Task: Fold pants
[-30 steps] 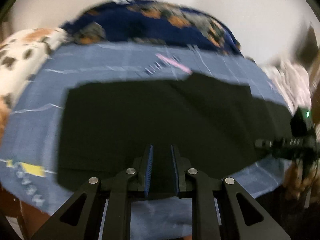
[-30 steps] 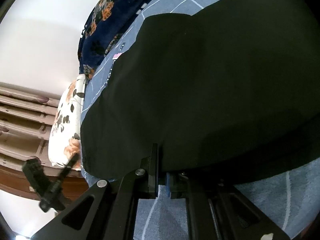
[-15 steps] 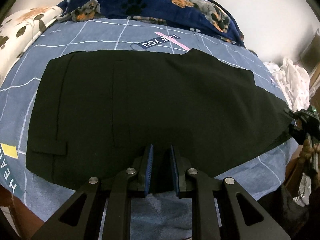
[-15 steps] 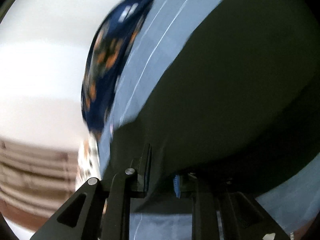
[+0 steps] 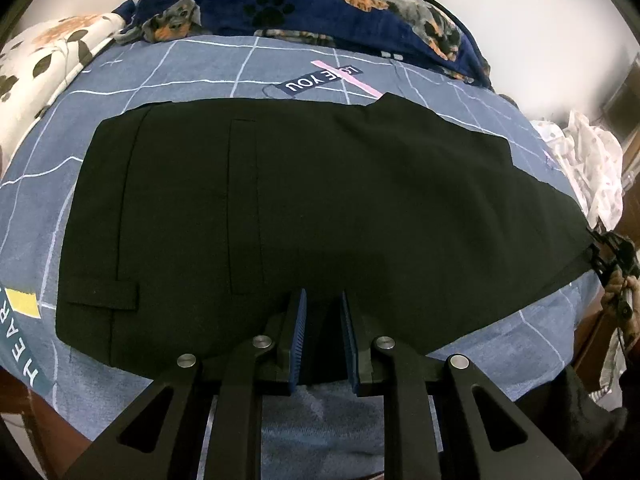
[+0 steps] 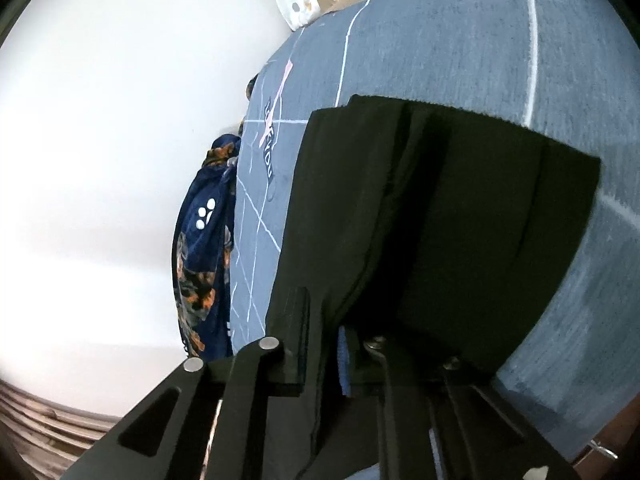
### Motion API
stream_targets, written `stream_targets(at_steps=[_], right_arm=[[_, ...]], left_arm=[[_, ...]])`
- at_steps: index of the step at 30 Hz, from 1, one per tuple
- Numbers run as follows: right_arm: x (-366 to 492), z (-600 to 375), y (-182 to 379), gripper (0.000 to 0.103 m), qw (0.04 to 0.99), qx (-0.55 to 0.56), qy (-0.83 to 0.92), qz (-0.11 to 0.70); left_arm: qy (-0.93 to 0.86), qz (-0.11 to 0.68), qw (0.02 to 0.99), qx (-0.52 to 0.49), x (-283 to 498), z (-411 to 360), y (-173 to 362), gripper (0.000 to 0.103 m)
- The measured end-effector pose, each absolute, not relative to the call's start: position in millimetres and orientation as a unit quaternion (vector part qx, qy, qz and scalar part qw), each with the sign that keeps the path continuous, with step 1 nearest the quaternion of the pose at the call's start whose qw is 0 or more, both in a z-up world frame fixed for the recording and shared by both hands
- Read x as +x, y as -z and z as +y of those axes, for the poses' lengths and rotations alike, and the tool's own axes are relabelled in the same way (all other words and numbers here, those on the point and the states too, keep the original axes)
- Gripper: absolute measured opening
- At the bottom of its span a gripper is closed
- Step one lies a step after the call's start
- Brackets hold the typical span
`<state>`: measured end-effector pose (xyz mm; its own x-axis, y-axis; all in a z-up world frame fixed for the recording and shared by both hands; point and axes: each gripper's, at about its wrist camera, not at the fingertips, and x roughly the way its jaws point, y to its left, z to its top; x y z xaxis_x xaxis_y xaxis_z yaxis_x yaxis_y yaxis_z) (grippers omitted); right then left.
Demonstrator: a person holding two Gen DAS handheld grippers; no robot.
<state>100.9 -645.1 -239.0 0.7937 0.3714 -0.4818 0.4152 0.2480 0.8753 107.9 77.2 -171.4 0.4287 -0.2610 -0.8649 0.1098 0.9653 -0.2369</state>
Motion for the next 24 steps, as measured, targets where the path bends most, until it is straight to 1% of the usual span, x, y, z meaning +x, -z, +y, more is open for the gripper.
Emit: stream_targets(at_steps=[1,3,12,17,24], right_arm=[[100.9,-644.2,237.1,0.007,0.727,0.604,0.022,0.325],[98.9,-641.5,231.4,0.005,0.739,0.590,0.028,0.324],[58.5,-660.5,198.7,0.004,0.766,0.575,0.034,0.285],[47.4,-671.8,231.4,0.005,0.740,0.592,0.058,0.314],[40.7,-679.2,243.5,0.005,0.737,0.602,0.040,0.304]], left_arm=[[0.110,0.523,0.842,-0.071,108.0,77.0,171.3,0.019],[0.111,0.524,0.842,-0.071,108.4,77.3,171.3,0.019],[0.122,0.530,0.836,-0.074,109.8,79.8,170.5,0.019],[0.125,0.531,0.836,-0.062,109.7,78.3,170.5,0.019],[0.121,0.532,0.837,-0.050,109.8,75.2,169.7,0.019]])
